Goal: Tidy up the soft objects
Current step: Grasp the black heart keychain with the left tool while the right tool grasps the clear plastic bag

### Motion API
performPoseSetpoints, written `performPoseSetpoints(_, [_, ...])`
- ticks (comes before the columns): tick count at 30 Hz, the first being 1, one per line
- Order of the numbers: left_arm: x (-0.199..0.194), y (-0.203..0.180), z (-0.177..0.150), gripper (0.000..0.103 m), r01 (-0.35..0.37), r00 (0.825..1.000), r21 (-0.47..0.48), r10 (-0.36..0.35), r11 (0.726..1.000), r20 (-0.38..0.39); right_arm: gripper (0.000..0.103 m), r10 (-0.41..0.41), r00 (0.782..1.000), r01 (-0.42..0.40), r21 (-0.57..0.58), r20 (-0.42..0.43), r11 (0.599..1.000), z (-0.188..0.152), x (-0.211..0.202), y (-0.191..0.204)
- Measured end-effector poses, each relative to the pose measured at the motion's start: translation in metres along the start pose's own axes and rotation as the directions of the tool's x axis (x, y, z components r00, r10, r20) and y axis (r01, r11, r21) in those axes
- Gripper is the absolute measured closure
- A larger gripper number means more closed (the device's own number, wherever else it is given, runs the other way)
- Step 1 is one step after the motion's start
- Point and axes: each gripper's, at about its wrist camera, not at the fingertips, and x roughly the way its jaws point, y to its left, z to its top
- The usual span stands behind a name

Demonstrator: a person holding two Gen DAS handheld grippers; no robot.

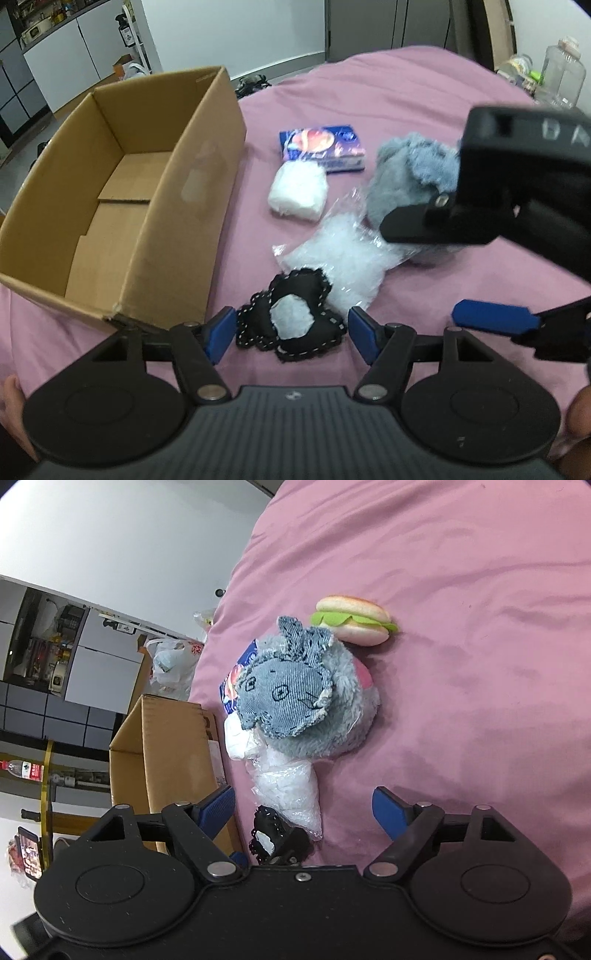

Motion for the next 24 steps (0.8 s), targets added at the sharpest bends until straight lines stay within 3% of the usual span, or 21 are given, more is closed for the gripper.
performPoseSetpoints(2, [0.007, 0.003, -0.003, 0.048, 0.000, 1.000, -0.015, 0.000, 1.000, -0.022, 0.022, 0.004, 1.000, -0.004, -0.003, -0.012, 1.000, 0.001, 0.003, 0.000])
performPoseSetpoints(3, [0.010, 0.004, -0.004, 0.060, 0.004, 0.999, -0.027, -0.005, 1.000, -0.032, 0.022, 0.004, 1.000, -0.004, -0.011, -0.022, 1.000, 0.002, 0.007, 0.001])
performPoseSetpoints(7, [0.007, 0.010, -0.005, 0.084, -0.017, 0.999, -0.062, 0.015, 0.998, -0.029, 0.022, -0.009, 0.998, 0.006, -0.045, -0.056, 0.999, 0.005, 0.021, 0.005])
performPoseSetpoints(12, [0.000, 0.021, -0.003, 0.087, 0.016, 0.999, -0.115, -0.019, 0.993, -0.026, 0.023, -0.006, 0.999, 0.003, -0.063, -0.049, 0.998, 0.005, 0.026, 0.009])
performPoseSetpoints(15, [-0.003, 0.028, -0.001, 0.088, 0.037, 0.999, -0.151, -0.041, 0.988, -0.020, 0.034, -0.012, 0.999, 0.008, -0.098, -0.049, 0.995, 0.003, 0.030, 0.014])
performPoseSetpoints(20, [-0.007, 0.035, 0.000, 0.088, 0.064, 0.997, -0.180, -0.070, 0.982, -0.024, 0.068, -0.051, 0.998, 0.044, -0.135, -0.046, 0.990, 0.001, 0.040, 0.019])
performPoseSetpoints(24, [-0.016, 0.040, 0.002, 0.088, 0.096, 0.995, -0.198, -0.101, 0.975, -0.016, 0.079, -0.062, 0.998, 0.056, -0.165, -0.027, 0.985, -0.006, 0.031, 0.023])
